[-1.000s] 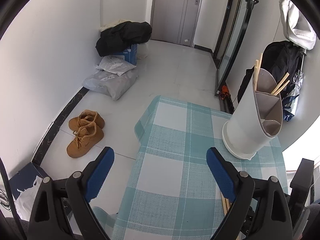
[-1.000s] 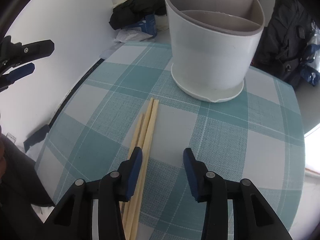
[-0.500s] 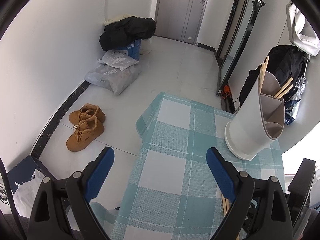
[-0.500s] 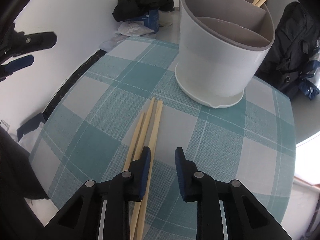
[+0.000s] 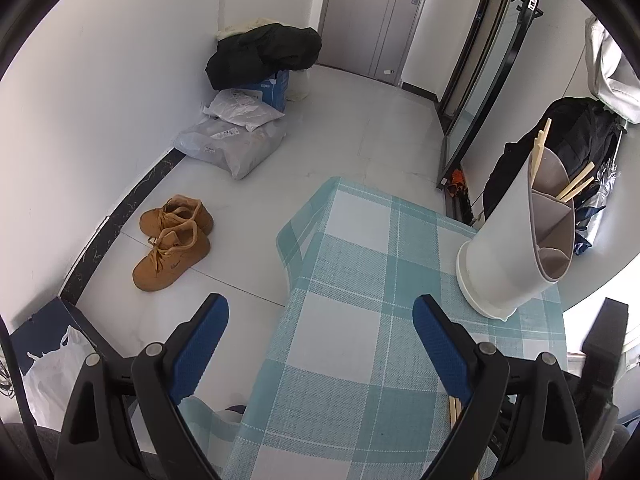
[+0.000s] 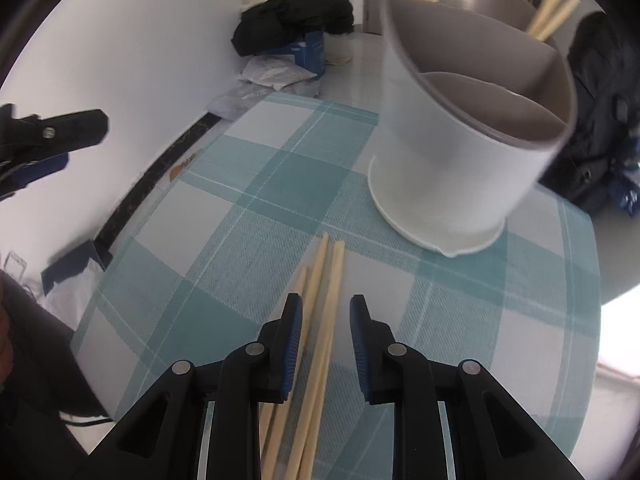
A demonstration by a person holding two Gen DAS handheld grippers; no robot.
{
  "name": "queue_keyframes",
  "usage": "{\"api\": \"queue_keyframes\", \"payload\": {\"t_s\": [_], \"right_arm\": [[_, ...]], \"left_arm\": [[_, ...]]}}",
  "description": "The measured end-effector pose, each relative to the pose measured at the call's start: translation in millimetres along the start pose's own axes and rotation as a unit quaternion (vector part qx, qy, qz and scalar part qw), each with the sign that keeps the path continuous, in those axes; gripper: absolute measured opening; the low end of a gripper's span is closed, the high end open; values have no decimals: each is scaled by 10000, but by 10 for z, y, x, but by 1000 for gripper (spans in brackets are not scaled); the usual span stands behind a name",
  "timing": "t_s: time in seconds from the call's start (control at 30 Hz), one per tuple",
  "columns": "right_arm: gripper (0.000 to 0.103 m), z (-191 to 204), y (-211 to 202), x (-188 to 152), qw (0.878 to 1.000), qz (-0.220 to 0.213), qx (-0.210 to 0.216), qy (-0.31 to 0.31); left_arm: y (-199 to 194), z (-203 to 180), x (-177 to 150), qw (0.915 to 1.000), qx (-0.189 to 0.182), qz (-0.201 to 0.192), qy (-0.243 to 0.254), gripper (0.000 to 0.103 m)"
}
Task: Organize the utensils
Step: 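Close the right gripper on one wooden chopstick, then lift the chopstick with the right gripper and carry it over the holder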
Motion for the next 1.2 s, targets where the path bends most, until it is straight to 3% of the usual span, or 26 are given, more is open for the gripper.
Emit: {"api": "queue_keyframes", "payload": {"t_s": [0.13, 0.23, 0.53, 0.63, 0.8, 0.87, 1.1, 1.2], "right_arm": [[20, -15, 121, 124, 9999, 62, -79, 74], [4, -41, 136, 75, 9998, 110, -32, 167], [4, -252, -234, -69, 9951, -463, 414, 766], [4, -382, -472, -138, 9886, -799, 671, 1090], [4, -651, -853, -298, 9677, -1410, 1182, 1724], [4, -792, -973, -399, 9549, -1631, 1405, 2045], [4, -987, -1324, -770, 9333, -2285, 1567, 2283], [4, -1037, -1410, -796, 9351, -2367, 1413, 2228]], "left_arm": [[17, 42, -10, 10000, 30, 53, -24, 91], [28, 64, -15, 9999, 75, 76, -5, 91], [113, 24, -58, 9995, 76, 302, 36, 91], [121, -77, -115, 9989, -44, 392, 256, 91], [219, -370, -310, 9904, -576, 1000, 758, 91], [251, -493, -421, 9864, -573, 1171, 1001, 91], [253, -801, -659, 9787, -560, 1362, 1433, 91], [306, -845, -689, 9763, -485, 1509, 1475, 91]]}}
Point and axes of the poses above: each gripper's, at about its wrist camera, not at the fingertips, and y roughly the way its jaws point, z to its left, x to its top, the point moved 1 cm from there along y, roughly the way its jaws point, and after that the axes turned 9 degrees about x, right-handed, at the moved point
